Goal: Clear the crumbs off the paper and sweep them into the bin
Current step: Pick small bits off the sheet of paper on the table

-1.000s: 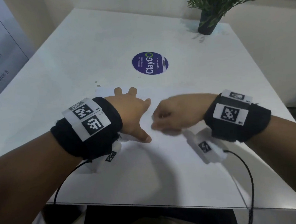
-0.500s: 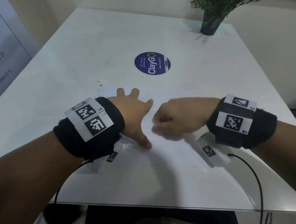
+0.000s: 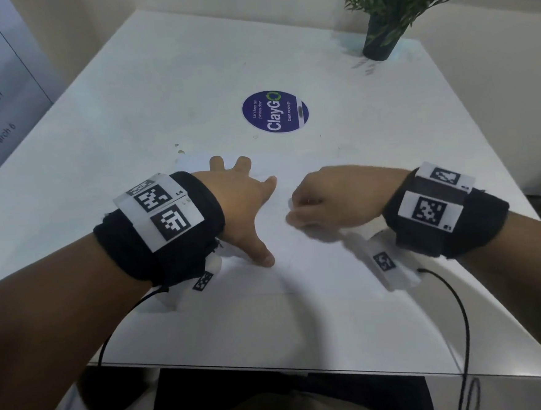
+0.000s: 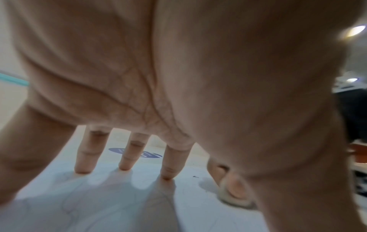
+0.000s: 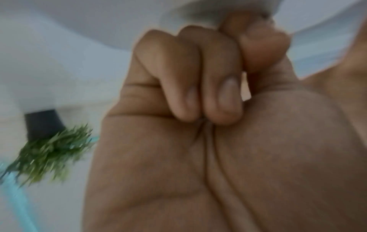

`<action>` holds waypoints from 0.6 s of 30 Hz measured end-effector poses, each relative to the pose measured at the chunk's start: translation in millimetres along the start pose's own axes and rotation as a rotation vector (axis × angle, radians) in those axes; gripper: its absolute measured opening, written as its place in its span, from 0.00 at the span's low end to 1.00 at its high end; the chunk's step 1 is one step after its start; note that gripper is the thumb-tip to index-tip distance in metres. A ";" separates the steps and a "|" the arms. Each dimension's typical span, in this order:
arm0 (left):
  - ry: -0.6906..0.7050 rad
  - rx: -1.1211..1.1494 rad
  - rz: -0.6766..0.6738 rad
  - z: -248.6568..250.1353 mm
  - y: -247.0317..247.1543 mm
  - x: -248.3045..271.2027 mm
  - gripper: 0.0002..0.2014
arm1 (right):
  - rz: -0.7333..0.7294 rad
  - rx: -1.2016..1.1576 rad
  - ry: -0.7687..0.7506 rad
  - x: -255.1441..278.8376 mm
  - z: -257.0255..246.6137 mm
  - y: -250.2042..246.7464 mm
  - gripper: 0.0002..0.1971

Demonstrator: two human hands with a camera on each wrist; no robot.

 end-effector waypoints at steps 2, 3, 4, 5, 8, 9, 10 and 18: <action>0.003 -0.002 0.001 -0.1 0.4 -0.5 0.64 | 0.086 0.024 0.029 0.5 4.6 -1.5 0.22; 0.006 -0.004 0.003 -0.3 1.0 -0.9 0.65 | 0.084 0.028 0.010 1.3 1.7 2.2 0.22; 0.008 -0.005 0.006 -0.5 1.4 -1.1 0.65 | 0.054 0.032 -0.026 1.7 -4.9 7.5 0.21; 0.009 -0.002 0.009 -0.5 1.9 -0.8 0.66 | -0.001 0.027 -0.062 3.3 -13.3 13.5 0.21; 0.009 0.000 0.007 -0.6 0.7 0.2 0.64 | -0.063 0.007 -0.068 4.8 -12.2 13.5 0.22; 0.008 0.004 0.005 -0.5 0.2 0.7 0.63 | -0.024 0.005 -0.034 4.0 -3.5 6.6 0.22; 0.006 0.009 0.003 -0.4 -0.3 1.0 0.62 | 0.025 0.006 0.004 4.3 4.5 -0.1 0.23; 0.010 -0.002 0.009 -0.6 0.5 -0.8 0.65 | -0.024 0.034 -0.064 4.6 -13.2 13.0 0.21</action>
Point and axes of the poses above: each hand's wrist, its own x-axis away from the middle knuckle, its own y-axis out of the palm, z = x × y, the point moved 1 cm from there along -x, towards the middle knuckle, and after that the axes turned 5 degrees about -y, right-handed, at the moved point
